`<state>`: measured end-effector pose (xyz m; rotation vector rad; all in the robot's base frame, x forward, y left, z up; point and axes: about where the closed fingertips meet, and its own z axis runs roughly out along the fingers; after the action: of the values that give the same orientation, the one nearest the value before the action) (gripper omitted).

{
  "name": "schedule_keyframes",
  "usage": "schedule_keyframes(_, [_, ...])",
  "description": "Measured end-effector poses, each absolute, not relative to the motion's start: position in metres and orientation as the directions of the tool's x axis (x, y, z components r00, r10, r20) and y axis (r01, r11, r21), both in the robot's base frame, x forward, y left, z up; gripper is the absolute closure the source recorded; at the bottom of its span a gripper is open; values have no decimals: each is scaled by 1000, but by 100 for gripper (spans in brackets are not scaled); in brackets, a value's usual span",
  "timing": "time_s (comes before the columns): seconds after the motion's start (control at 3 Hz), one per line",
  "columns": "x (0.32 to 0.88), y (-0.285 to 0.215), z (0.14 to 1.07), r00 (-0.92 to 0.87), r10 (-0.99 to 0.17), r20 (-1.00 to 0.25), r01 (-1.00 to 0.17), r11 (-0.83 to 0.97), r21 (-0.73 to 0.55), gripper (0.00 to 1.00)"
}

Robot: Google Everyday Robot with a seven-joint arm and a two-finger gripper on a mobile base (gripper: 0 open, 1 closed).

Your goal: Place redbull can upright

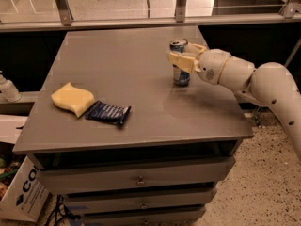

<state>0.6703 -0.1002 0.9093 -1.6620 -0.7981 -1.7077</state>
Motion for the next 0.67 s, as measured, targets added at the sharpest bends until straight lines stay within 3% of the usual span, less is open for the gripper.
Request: schedule_keyframes(0.67, [671,-109,905,-9,-18,1000,745,-667,-5,59])
